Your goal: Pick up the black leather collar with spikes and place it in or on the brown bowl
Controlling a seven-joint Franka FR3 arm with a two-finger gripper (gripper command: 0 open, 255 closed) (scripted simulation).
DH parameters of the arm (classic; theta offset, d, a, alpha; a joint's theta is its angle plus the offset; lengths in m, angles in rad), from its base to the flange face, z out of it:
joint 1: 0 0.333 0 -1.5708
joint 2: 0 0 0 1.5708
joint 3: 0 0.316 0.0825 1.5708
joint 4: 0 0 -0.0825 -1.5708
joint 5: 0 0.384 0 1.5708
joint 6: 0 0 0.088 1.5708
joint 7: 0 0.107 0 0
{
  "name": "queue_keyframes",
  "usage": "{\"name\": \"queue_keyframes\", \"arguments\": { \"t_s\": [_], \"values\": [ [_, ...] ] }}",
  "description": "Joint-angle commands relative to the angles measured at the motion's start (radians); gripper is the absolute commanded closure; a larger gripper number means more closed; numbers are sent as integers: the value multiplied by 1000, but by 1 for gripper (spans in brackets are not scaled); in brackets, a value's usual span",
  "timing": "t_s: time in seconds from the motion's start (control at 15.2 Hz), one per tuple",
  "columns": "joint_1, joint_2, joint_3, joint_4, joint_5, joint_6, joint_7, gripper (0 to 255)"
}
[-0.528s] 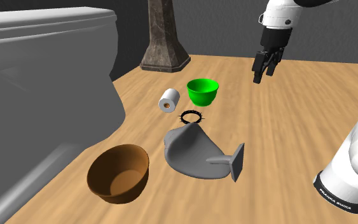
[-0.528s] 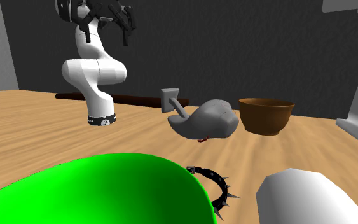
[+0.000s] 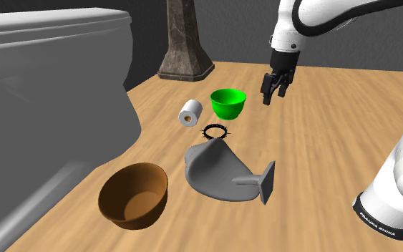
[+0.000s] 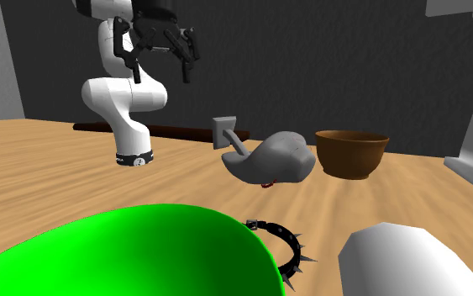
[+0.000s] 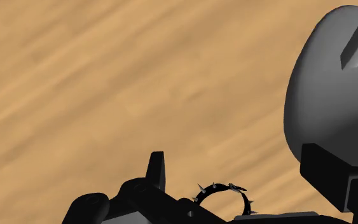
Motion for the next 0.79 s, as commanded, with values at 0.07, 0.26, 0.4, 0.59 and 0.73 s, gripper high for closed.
{"name": "queue_keyframes", "arguments": {
  "t_s": [0.07,0.26,0.4,0.59,0.73],
  "values": [
    [12,103,4,7,22,105,6,0],
    [25,207,9,28,46,196,10,0],
    [33,280,12,49,63,252,10,0],
    [45,390,18,91,89,328,9,0],
    [52,465,22,126,106,373,7,0]
  ]
}}
